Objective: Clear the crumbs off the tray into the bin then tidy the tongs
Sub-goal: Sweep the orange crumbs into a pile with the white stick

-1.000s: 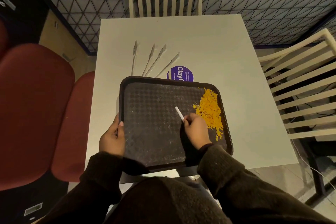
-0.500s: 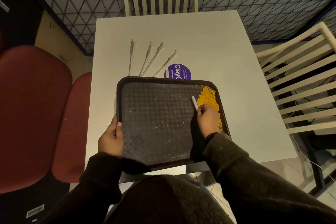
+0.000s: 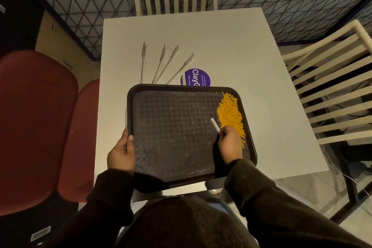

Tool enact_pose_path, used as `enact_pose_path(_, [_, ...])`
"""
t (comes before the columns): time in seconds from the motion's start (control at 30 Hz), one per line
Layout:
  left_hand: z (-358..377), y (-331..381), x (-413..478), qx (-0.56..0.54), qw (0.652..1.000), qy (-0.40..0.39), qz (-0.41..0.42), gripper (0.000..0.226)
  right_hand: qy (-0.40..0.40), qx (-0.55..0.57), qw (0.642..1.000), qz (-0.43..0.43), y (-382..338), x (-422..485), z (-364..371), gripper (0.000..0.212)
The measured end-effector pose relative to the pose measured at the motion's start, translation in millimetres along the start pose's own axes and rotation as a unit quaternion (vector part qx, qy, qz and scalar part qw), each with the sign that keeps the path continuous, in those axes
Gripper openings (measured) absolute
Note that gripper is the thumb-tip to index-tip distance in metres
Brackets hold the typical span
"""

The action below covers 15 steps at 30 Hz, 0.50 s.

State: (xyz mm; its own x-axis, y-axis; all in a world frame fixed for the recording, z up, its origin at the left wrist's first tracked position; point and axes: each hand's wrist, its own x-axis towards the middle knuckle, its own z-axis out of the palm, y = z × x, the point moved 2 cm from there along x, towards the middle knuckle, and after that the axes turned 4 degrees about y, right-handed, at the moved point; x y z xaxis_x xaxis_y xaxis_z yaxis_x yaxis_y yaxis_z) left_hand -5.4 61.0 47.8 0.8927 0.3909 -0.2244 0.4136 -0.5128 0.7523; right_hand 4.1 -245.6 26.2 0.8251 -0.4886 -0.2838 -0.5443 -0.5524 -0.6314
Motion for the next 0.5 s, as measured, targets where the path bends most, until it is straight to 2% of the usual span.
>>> enact_pose_path(0.1, [-0.4,0.9,-0.3,0.0,1.0,-0.002,0.002,0.04,-0.002,-0.024,0.999,0.025,4.0,25.7,-9.6,0.017])
enact_pose_path(0.2, [-0.7,1.7,0.8,0.004,1.0,0.002,0.007,0.04,-0.03,-0.058,0.998,0.011,7.9,42.3,-15.6,0.016])
enact_pose_path(0.33, [-0.8,3.7,4.8,0.002,1.0,0.009,0.004,0.039,-0.115,-0.111,0.987,-0.008,27.4,33.8,-23.6,0.014])
enact_pose_path(0.5, [-1.1,6.8,6.3,0.009,1.0,0.021,0.012,0.038,-0.184,-0.145,0.966,-0.112,71.2,-14.7,-40.5,0.014])
